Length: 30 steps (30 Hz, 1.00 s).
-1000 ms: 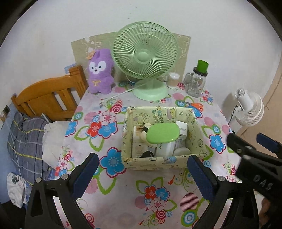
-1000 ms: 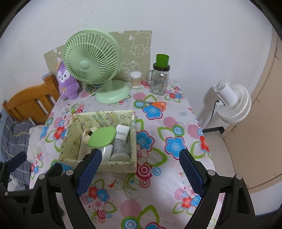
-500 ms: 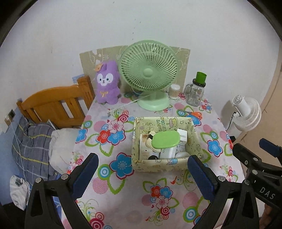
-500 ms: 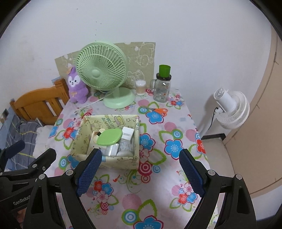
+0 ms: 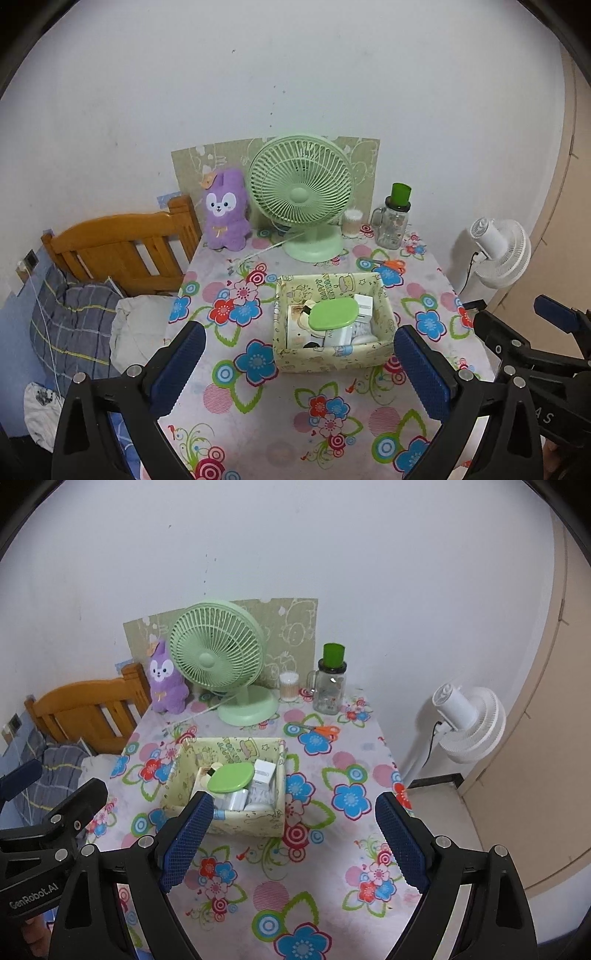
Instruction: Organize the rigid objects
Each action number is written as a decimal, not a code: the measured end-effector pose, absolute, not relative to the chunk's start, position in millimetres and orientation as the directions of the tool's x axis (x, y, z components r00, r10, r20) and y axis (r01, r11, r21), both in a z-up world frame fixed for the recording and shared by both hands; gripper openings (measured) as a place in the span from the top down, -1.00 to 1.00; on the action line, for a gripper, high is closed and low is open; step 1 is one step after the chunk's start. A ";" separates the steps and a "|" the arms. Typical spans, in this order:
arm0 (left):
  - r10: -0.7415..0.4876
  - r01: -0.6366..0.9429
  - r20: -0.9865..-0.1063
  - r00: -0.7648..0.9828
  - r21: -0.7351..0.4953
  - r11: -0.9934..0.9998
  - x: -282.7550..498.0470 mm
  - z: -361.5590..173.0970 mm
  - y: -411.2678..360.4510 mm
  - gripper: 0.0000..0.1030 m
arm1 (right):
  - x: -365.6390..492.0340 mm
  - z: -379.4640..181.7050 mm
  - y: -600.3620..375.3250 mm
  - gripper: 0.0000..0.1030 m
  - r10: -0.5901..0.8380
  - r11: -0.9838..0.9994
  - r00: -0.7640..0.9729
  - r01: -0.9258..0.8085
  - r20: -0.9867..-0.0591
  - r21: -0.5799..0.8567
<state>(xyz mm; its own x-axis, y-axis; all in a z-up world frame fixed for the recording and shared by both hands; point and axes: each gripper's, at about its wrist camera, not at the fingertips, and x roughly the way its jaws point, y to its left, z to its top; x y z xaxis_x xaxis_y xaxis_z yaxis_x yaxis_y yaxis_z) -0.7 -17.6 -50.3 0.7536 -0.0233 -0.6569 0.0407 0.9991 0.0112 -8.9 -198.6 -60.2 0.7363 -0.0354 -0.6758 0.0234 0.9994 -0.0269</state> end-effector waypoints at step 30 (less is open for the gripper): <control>-0.047 0.036 -0.618 0.785 -0.030 0.999 -18.6 -19.0 -22.0 -1.00 | -30.8 -25.3 -205.0 -0.77 -0.065 0.998 0.808 0.041 -0.585 -0.054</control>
<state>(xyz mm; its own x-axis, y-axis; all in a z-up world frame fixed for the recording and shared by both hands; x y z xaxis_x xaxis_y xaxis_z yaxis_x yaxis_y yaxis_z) -18.6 -22.0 -19.0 0.7850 -0.0469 -0.6177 0.0360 0.9989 -0.0301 -30.8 -205.0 -25.3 0.8082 -0.0647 -0.5853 0.0412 0.9977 -0.0535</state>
